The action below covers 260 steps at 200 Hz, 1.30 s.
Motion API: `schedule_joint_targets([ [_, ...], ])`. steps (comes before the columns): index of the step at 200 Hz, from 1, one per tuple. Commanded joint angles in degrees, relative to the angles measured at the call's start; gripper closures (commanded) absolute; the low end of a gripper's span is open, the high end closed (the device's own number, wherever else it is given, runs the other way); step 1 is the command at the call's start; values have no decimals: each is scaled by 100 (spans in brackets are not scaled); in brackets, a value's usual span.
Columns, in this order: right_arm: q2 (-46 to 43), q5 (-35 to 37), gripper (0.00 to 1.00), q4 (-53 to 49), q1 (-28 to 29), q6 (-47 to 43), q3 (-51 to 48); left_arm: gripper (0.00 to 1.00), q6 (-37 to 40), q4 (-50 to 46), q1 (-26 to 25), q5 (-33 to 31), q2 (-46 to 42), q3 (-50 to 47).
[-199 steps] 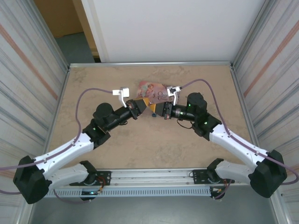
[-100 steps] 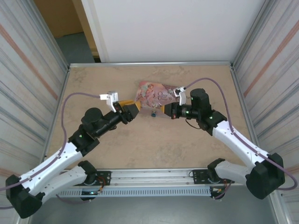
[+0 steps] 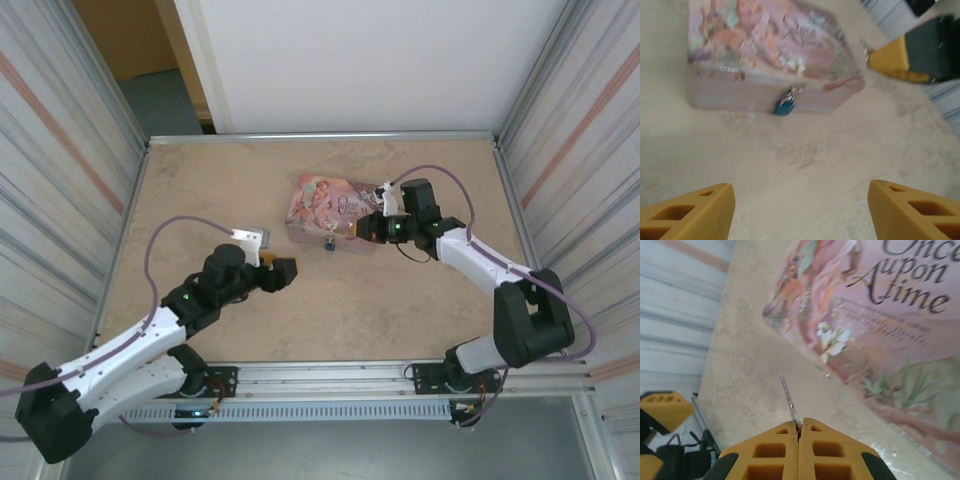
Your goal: Unlock a padlock with a key
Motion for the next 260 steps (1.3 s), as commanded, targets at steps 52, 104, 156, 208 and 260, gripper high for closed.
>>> schedule_joint_targets([
  [52, 1144, -517, 100, 619, -392, 275, 598, 28, 110, 838, 34, 153, 847, -98],
  [104, 1692, -662, 100, 541, -447, 91, 834, 27, 69, 1049, 35, 131, 1438, 90],
  [156, 1852, -649, 100, 297, -435, -110, 732, 27, 109, 1170, 36, 94, 1780, 206],
  [208, 1774, -658, 100, 425, -205, -23, 304, 22, -488, 1988, 494, 329, 2013, -62],
  [260, 1727, -600, 100, 622, 66, 188, 105, 23, -348, 2000, 801, 787, 2140, 19],
])
